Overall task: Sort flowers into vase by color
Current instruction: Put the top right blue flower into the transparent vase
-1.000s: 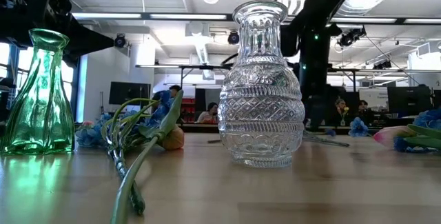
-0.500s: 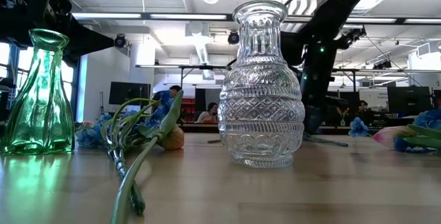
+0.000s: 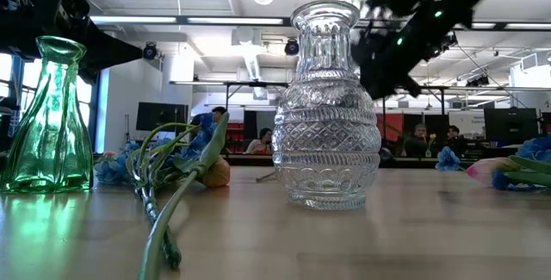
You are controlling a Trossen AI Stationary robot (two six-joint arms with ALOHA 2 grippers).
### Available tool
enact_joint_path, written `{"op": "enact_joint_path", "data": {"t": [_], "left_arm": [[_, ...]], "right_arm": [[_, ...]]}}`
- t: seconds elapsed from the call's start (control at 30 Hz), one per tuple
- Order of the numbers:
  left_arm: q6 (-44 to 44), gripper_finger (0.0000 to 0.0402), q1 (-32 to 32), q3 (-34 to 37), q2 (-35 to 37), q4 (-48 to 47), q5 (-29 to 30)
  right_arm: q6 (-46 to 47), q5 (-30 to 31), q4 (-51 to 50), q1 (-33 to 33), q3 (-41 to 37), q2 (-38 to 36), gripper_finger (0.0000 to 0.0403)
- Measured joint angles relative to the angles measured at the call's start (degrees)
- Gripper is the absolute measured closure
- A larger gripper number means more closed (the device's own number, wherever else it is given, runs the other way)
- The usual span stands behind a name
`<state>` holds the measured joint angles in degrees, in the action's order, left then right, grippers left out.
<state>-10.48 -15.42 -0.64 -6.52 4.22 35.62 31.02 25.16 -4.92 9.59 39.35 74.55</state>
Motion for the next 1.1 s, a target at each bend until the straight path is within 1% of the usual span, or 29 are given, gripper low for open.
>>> {"op": "enact_joint_path", "data": {"t": [0.07, 0.13, 0.2, 0.27, 0.33, 0.47, 0.67, 0.83, 0.93, 1.1], "left_arm": [[0.0, 0.0401, 0.0, 0.0, 0.0, 0.0, 0.0], [0.0, 0.0401, 0.0, 0.0, 0.0, 0.1, 0.0], [0.0, 0.0401, 0.0, 0.0, 0.0, 0.1, 0.0], [0.0, 0.0401, 0.0, 0.0, 0.0, 0.3, 0.0], [0.0, 0.0401, 0.0, 0.0, 0.0, 0.5, 0.0], [0.2, 0.0401, 0.0, 0.0, 0.0, 2.5, 0.0], [1.6, 0.0401, 0.0, 0.0, 0.0, 4.7, 0.9], [1.6, 0.0401, 0.0, 0.0, 0.0, 4.7, 1.7], [1.6, 0.0401, 0.0, 0.0, 0.0, 4.7, 1.7], [0.2, 0.0401, 0.0, 0.0, 0.0, 4.4, 1.5]], "right_arm": [[-6.1, -2.8, 15.4, -1.9, -6.6, -4.9, 0.0400], [-12.7, -9.5, 31.0, -3.9, -13.3, -8.2, 0.0400], [-17.8, -17.9, 45.9, -5.2, -18.4, -10.1, 0.0401], [-19.0, -24.6, 57.5, -6.8, -21.5, -10.6, 0.0401], [-19.2, -28.4, 64.6, -9.1, -22.7, -10.2, 0.0401], [-24.4, -29.3, 72.0, -14.3, -20.9, -7.6, 0.0401], [-31.3, -35.9, 82.5, -21.4, -14.2, 2.4, 0.0402], [-32.5, -38.9, 87.7, -24.9, -7.4, 12.2, 0.0402], [-32.8, -39.1, 88.0, -25.9, -3.9, 17.1, 0.0402], [-29.5, -38.7, 88.2, -25.7, -0.5, 22.3, 0.0402]]}}
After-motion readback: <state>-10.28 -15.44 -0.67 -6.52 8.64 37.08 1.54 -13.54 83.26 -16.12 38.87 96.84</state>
